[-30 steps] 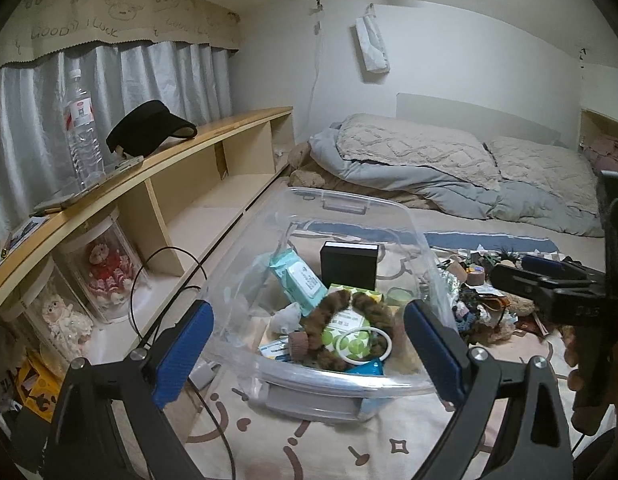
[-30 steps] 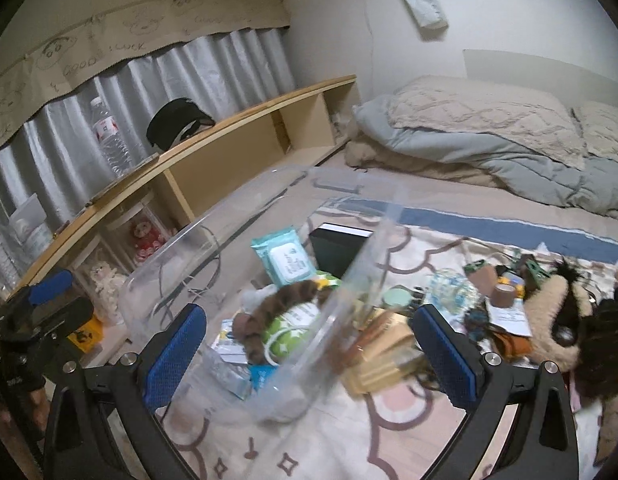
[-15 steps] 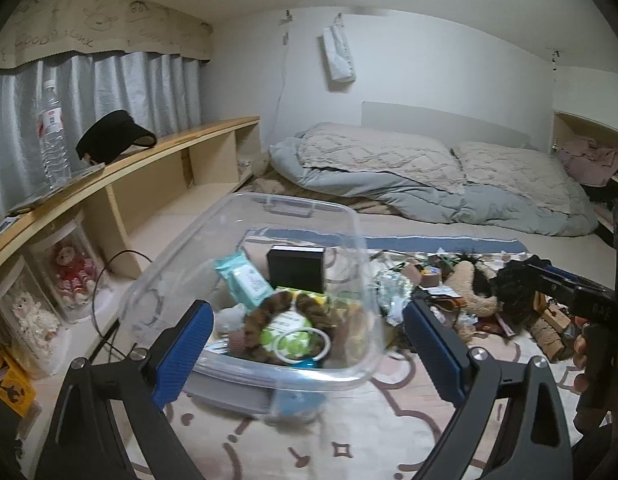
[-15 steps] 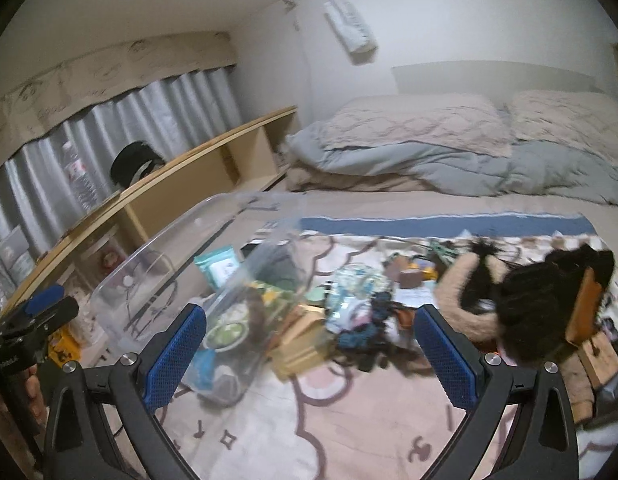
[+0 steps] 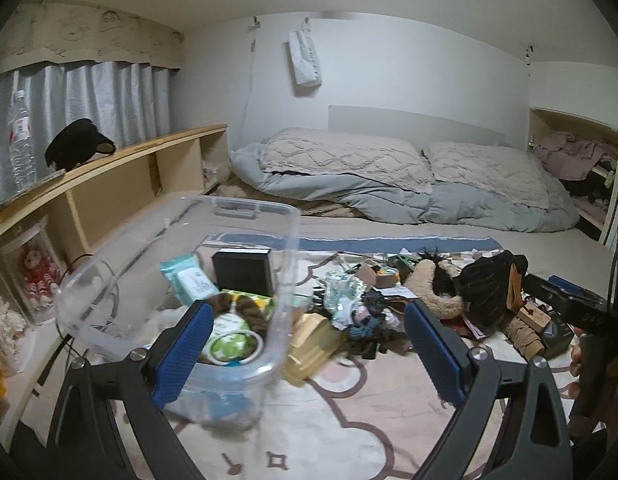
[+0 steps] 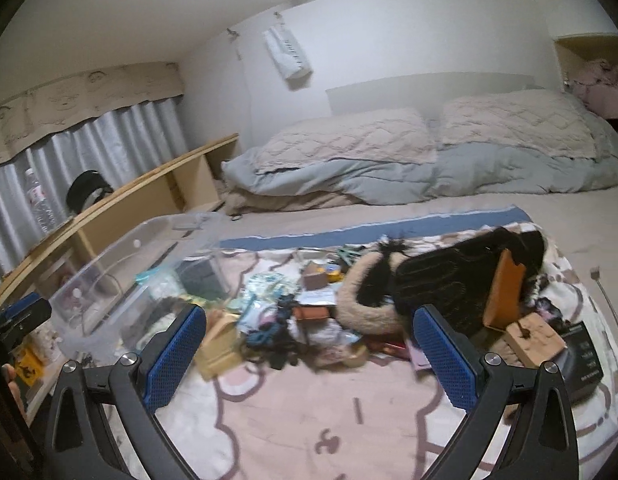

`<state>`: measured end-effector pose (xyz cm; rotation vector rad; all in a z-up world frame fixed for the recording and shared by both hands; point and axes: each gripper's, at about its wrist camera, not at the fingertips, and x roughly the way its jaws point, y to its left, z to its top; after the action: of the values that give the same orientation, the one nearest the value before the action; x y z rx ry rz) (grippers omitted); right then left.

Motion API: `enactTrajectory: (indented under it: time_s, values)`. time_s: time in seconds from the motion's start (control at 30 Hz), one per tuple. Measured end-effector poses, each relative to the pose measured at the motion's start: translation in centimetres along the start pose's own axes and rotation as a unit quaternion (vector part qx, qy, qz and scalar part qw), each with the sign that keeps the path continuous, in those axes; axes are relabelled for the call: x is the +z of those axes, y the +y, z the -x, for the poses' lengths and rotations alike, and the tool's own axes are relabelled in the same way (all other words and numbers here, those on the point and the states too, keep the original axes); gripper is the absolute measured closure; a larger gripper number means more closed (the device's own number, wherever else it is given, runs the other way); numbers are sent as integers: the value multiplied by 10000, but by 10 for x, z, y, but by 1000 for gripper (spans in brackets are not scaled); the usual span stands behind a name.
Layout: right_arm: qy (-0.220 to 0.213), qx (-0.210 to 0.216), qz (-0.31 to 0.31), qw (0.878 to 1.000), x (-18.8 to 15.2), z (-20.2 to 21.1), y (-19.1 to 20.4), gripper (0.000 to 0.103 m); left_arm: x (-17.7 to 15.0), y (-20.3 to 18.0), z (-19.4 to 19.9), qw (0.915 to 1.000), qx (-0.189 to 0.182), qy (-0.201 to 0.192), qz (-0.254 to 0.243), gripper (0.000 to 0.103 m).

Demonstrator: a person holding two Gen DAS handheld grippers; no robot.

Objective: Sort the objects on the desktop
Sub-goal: 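Withdraw both tools from the bin back toward the pile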

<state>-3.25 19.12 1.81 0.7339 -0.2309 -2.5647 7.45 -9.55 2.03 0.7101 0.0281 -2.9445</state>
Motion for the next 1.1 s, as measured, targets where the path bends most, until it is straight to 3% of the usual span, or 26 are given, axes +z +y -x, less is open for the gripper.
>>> enactTrajectory:
  time_s: [0.3, 0.57, 0.73, 0.97, 1.1]
  values:
    - [33, -370, -69, 9993, -17, -9, -40, 0, -19, -37, -33, 9999, -137, 20, 39, 6]
    - [-312, -885, -289, 9952, -24, -8, -82, 0, -35, -58, -60, 9994, -287, -102, 144, 6]
    - [-523, -1045, -768, 9902, -23, -7, -106, 0, -40, -67, -81, 9987, -445, -106, 236, 6]
    - [30, -1361, -695, 9882, -23, -27, -121, 0, -53, -73, -111, 9976, -633, 42, 288, 6]
    - [414, -1112, -961, 9883, -28, -37, -132, 0, -69, -73, -129, 9973, -635, 261, 266, 6]
